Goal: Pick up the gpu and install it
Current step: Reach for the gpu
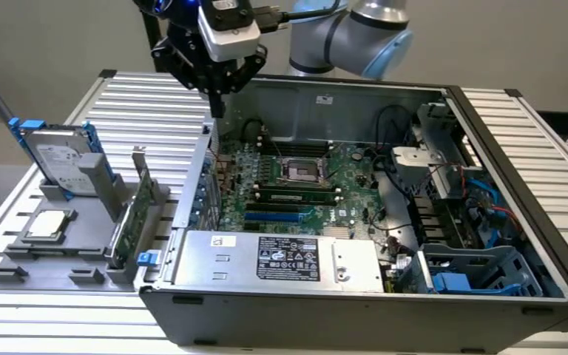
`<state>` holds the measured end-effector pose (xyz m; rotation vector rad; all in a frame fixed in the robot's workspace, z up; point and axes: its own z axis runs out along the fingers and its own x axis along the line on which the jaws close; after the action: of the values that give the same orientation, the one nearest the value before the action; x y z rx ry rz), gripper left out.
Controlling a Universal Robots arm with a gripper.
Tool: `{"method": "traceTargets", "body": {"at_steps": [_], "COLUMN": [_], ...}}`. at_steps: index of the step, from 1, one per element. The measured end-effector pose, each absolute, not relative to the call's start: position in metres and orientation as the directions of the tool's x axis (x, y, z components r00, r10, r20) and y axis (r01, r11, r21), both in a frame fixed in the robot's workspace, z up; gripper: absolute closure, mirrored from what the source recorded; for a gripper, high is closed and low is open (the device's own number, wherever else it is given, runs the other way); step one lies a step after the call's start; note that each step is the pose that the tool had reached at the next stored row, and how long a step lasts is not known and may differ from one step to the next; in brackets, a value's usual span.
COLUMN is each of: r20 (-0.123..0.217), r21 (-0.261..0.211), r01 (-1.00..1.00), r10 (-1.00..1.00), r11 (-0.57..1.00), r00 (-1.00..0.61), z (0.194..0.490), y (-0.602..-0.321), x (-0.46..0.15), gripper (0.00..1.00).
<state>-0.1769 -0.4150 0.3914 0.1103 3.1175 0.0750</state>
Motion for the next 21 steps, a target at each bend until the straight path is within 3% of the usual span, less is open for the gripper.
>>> {"method": "traceTargets", "body": {"at_steps": [21], "r20": [-0.02], "r21": [0.048], "r01": [0.07], "r10": [0.071], "r11": [0.996], "r00": [-0.997], "z": [0.371], "y": [-0.423], "x": [-0.272], "gripper": [0.89]}}
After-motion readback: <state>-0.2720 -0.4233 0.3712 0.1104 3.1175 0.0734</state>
